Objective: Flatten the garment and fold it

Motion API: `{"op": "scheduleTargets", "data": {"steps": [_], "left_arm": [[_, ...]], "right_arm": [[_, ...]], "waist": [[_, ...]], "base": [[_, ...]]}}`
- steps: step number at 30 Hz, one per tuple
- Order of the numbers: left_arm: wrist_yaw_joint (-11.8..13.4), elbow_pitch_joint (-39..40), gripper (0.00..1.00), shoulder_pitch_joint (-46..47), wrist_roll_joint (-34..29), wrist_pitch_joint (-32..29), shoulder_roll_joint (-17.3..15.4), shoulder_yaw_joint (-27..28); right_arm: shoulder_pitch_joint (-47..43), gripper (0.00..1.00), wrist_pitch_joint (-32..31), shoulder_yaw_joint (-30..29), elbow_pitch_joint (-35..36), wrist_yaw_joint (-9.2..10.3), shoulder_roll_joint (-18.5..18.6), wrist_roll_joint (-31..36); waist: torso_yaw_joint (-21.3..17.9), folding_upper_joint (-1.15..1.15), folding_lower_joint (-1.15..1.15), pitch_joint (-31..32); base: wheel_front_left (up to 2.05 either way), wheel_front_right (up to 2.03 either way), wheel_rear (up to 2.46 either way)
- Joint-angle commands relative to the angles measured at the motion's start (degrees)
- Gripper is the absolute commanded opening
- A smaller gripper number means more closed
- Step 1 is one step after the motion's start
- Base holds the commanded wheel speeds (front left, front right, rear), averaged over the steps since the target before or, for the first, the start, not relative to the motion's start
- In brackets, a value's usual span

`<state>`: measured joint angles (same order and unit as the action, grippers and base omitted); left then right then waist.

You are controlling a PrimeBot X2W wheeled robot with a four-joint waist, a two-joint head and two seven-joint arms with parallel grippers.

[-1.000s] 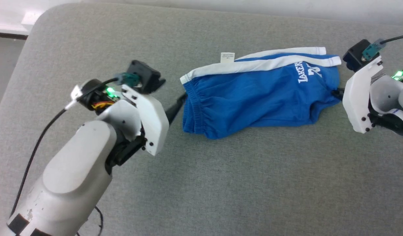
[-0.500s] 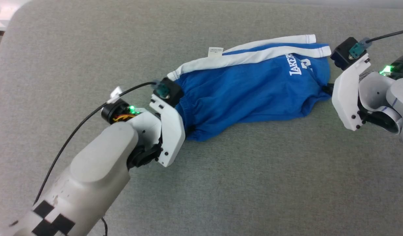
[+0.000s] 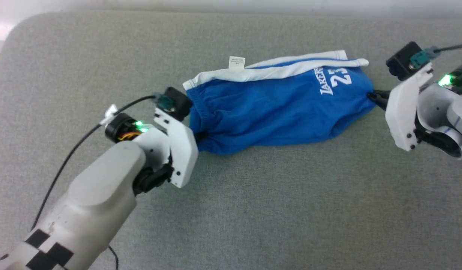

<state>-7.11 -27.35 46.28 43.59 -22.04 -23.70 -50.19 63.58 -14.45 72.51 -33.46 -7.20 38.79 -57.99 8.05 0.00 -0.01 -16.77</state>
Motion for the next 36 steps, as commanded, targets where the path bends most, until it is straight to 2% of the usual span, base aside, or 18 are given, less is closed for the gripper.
{"op": "scheduleTargets", "data": {"steps": [1, 5, 9, 14, 17, 22, 27, 28, 29, 33, 36], "left_arm": [[-0.4, 0.2, 0.00, -1.0, 0.4, 0.8, -0.6, 0.5], [-0.2, 3.1, 0.00, -4.7, 2.8, 3.7, -2.8, 2.4], [0.6, 7.6, 0.00, -10.2, 4.7, 4.1, -4.8, 2.5], [2.9, 14.2, 0.00, -17.4, 6.1, 3.5, -6.8, 1.3], [4.7, 16.7, 0.00, -20.8, 6.3, 3.9, -8.0, 1.1], [6.6, 17.9, 0.00, -24.4, 6.3, 3.4, -9.2, -0.1], [6.8, 15.2, 0.00, -25.3, 5.4, 2.7, -8.6, -1.8], [6.8, 14.6, 0.27, -25.2, 4.7, 3.1, -8.4, -2.2], [7.0, 14.4, 1.00, -25.1, 3.8, 4.0, -8.3, -2.4], [8.5, 15.7, 1.00, -25.3, 0.8, 8.7, -8.7, -2.0], [11.4, 19.1, 1.00, -25.8, -1.8, 13.0, -9.8, -0.7]], "right_arm": [[-1.2, 0.00, 0.7, 0.1, 0.5, -0.29, 0.6, -0.4], [-4.6, 0.00, 3.8, 0.2, 4.8, -0.29, 4.0, -1.4], [-9.3, 0.00, 6.0, 0.3, 10.6, -0.29, 8.7, -2.0], [-17.3, 0.00, 8.0, -0.6, 17.7, -0.29, 14.7, -2.9], [-22.6, 0.00, 8.9, -1.6, 20.3, -0.29, 16.6, -2.7], [-30.6, 0.00, 8.9, -4.2, 21.0, -0.29, 15.7, -3.5], [-35.0, 0.00, 7.1, -6.5, 16.9, -0.29, 11.4, -2.5], [-35.3, 0.39, 7.0, -7.1, 16.2, -0.29, 10.7, -2.1], [-35.4, 1.00, 7.1, -7.9, 15.7, -0.29, 10.2, -1.4], [-35.3, 1.00, 7.5, -12.2, 16.6, -0.29, 10.5, 1.5], [-35.0, 1.00, 6.6, -16.2, 19.3, -0.29, 12.8, 3.6]], "waist": [[-0.7, 0.00, 0.01, 2.5], [-1.8, 0.00, 0.01, 6.1], [-2.7, 0.00, 0.01, 8.9], [-3.7, 0.00, 0.01, 10.6], [-4.2, 0.00, 0.01, 10.9], [-4.8, 0.00, 0.01, 9.9], [-5.0, 0.00, 0.01, 9.2], [-5.0, 0.00, 0.01, 9.4], [-5.0, 0.00, 0.01, 9.7], [-4.7, 0.00, 0.01, 12.0], [-4.0, 0.00, 0.01, 13.2]], "base": [[0.00, 0.00, 0.00], [0.00, 0.00, 0.00], [0.00, 0.00, 0.00], [0.00, 0.00, 0.00], [0.00, 0.00, 0.00], [0.00, 0.00, 0.00], [0.00, 0.00, 0.00], [0.00, 0.00, 0.00], [0.00, 0.00, 0.00], [0.00, 0.00, 0.00], [0.00, 0.00, 0.00]]}}
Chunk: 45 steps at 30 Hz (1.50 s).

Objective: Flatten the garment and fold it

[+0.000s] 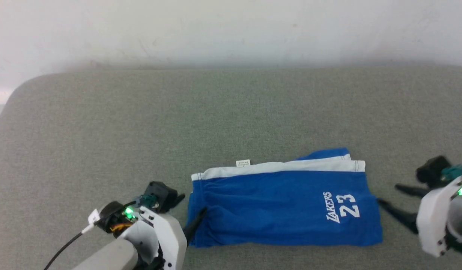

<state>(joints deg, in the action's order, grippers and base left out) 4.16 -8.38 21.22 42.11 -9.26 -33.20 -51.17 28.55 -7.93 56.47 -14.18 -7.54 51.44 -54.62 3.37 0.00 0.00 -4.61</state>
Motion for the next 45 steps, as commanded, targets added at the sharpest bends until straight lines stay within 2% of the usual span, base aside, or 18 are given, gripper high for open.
{"op": "scheduleTargets", "data": {"steps": [1, 6, 9, 14, 18, 20, 24, 27, 31, 33, 37, 40, 45], "left_arm": [[1.5, 1.4, 1.00, -0.9, -1.3, 1.8, -0.7, 0.9], [9.2, 6.2, 1.00, -1.2, -6.9, 12.3, -1.0, 5.1], [14.4, 6.0, 1.00, -1.0, -11.8, 18.5, -1.0, 6.6], [21.4, 5.1, 1.00, -2.6, -15.1, 23.8, 1.7, 11.1], [25.5, 7.1, 1.00, -4.1, -20.8, 24.2, 3.8, 15.1], [26.7, 9.1, 1.00, -5.9, -22.8, 24.2, 5.5, 17.9], [27.0, 11.0, 1.00, -9.7, -26.3, 24.2, 8.2, 22.2], [26.2, 11.2, 1.00, -11.1, -27.4, 24.2, 9.6, 23.9], [23.9, 9.9, 1.00, -13.1, -29.4, 24.2, 12.1, 26.3], [22.9, 9.1, 1.00, -13.7, -30.4, 24.2, 13.3, 27.2], [20.9, 7.3, 1.00, -14.7, -32.3, 24.2, 15.1, 29.0], [19.7, 6.4, 1.00, -15.3, -33.5, 24.2, 16.0, 30.2], [18.1, 6.0, 1.00, -16.5, -35.4, 24.3, 17.2, 31.9]], "right_arm": [[0.3, 1.00, -0.6, -1.5, 1.1, 0.05, 1.0, 1.0], [1.4, 1.00, -7.7, -7.4, 5.4, 0.05, 4.2, 4.1], [1.7, 1.00, -14.1, -9.8, 5.9, 0.05, 3.9, 4.5], [1.1, 1.00, -23.0, -12.3, 2.9, 0.05, 0.1, 4.1], [0.9, 1.00, -26.1, -14.2, -1.9, 0.05, -4.5, 4.8], [0.5, 1.00, -26.7, -15.2, -4.6, 0.05, -6.8, 5.2], [-1.1, 1.00, -27.1, -15.8, -9.6, 0.05, -11.1, 6.0], [-2.2, 1.00, -27.3, -15.1, -10.9, 0.05, -12.9, 5.9], [-3.9, 1.00, -27.2, -13.5, -12.5, 0.05, -15.3, 5.1], [-3.8, 0.00, -26.4, -12.9, -12.9, 0.05, -15.8, 5.1], [-2.1, 0.00, -22.9, -12.8, -12.8, 0.05, -15.1, 5.7], [-0.7, 0.00, -19.7, -14.9, -11.2, 0.05, -14.0, 4.8], [-0.9, 0.00, -18.3, -18.1, -7.5, 0.05, -9.1, 4.2]], "waist": [[1.0, 0.00, 0.00, 1.3], [2.9, 0.00, 0.00, 1.3], [3.8, 0.00, 0.00, 0.6], [5.5, 0.00, 0.00, -1.2], [6.8, 0.00, 0.00, -3.0], [7.6, 0.00, 0.00, -3.8], [8.5, 0.00, 0.00, -5.0], [8.7, 0.00, 0.00, -5.3], [8.5, 0.00, 0.00, -5.4], [8.0, 0.00, 0.00, -5.1], [6.7, 0.00, 0.00, -4.0], [5.7, 0.00, 0.00, -2.8], [4.0, 0.00, 0.00, -1.2]], "base": [[0.00, 0.00, 0.00], [0.00, 0.00, 0.00], [0.00, 0.00, 0.00], [0.00, 0.00, 0.00], [0.00, 0.00, 0.00], [0.00, 0.00, 0.00], [0.00, 0.00, 0.00], [0.00, 0.00, 0.00], [0.00, 0.00, 0.00], [0.00, 0.00, 0.00], [0.00, 0.00, 0.00], [0.00, 0.00, 0.00], [0.00, 0.00, 0.00]]}}
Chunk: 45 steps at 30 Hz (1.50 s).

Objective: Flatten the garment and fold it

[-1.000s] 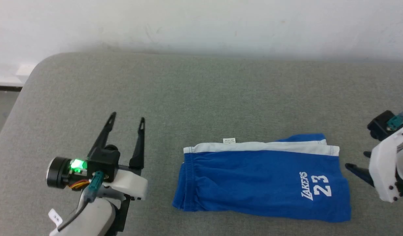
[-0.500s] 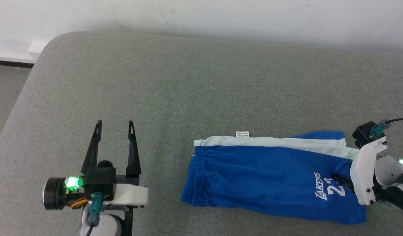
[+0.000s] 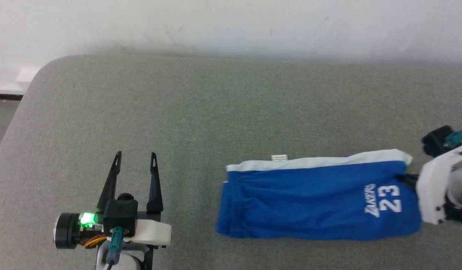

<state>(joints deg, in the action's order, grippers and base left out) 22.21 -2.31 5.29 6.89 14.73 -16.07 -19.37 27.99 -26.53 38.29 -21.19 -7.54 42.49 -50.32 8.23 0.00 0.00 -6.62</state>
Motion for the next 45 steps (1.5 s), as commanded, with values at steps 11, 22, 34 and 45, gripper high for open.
{"op": "scheduleTargets", "data": {"steps": [11, 22, 34, 45], "left_arm": [[-3.1, -0.3, 1.00, -1.7, -3.2, 0.3, 2.0, 1.1], [-5.1, -0.5, 1.00, -0.9, -4.6, 0.3, 3.7, 1.0], [-6.0, -0.8, 1.00, 3.7, -5.8, 0.3, 6.7, 0.0], [-5.7, -2.3, 1.00, 3.9, -5.7, 0.3, 6.9, 1.1]], "right_arm": [[-7.4, 0.00, -2.3, -6.8, 6.1, 0.05, 10.6, -1.4], [-6.4, 0.00, -9.3, -4.3, 28.2, 0.05, 6.9, -0.4], [9.1, 0.00, -12.1, 8.6, 17.1, 0.05, -6.0, 5.9], [12.0, 1.00, -3.5, 17.3, 2.3, 0.05, -10.1, 4.7]], "waist": [[-2.4, 0.00, 0.00, 2.0], [-0.6, 0.00, 0.00, 0.8], [3.1, 0.00, 0.00, -5.2], [1.8, 0.00, 0.00, -4.7]], "base": [[0.00, 0.00, 0.00], [0.00, 0.00, 0.00], [0.00, 0.00, 0.00], [0.00, 0.00, 0.00]]}}
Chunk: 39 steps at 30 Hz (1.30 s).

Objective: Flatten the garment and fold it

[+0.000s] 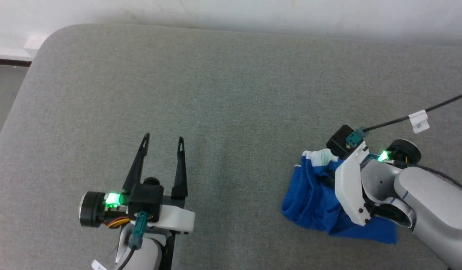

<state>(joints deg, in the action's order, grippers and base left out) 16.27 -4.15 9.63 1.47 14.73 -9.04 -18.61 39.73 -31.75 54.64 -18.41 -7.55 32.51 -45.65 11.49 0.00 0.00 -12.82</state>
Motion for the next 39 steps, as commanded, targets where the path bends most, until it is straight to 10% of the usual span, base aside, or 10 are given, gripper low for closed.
{"op": "scheduleTargets", "data": {"steps": [1, 16, 27, 34, 39], "left_arm": [[0.1, -0.7, 1.00, -0.8, -0.2, 0.3, -0.2, 0.5], [-0.5, 0.6, 1.00, -4.3, 0.4, 0.3, -1.5, 3.0], [-1.3, 5.0, 1.00, -7.5, 1.4, 0.3, -1.6, 5.5], [-2.3, 6.6, 1.00, -10.2, 1.8, 0.3, -1.3, 6.8], [-2.9, 6.7, 1.00, -10.9, 1.8, 0.3, -0.8, 7.8]], "right_arm": [[0.6, 1.00, 3.7, 1.0, 0.0, 0.06, 0.3, 0.2], [-8.8, 1.00, 35.5, -25.0, 9.0, 0.06, 5.3, 11.1], [-33.9, 1.00, 45.9, -55.1, 16.6, 0.06, -16.1, 28.3], [-43.9, 1.00, 46.6, -60.0, 20.7, 0.06, -26.1, 32.9], [-42.3, 1.00, 46.7, -60.2, 22.5, 0.06, -26.0, 33.5]], "waist": [[-1.9, 0.00, 0.00, 2.2], [-8.7, 0.00, 0.00, 9.1], [-10.2, 0.00, 0.00, 10.8], [-9.5, 0.00, 0.00, 11.8], [-9.1, 0.00, 0.00, 11.9]], "base": [[0.00, 0.00, 0.00], [0.00, 0.00, 0.00], [0.00, 0.00, 0.00], [0.00, 0.00, 0.00], [0.00, 0.00, 0.00]]}}
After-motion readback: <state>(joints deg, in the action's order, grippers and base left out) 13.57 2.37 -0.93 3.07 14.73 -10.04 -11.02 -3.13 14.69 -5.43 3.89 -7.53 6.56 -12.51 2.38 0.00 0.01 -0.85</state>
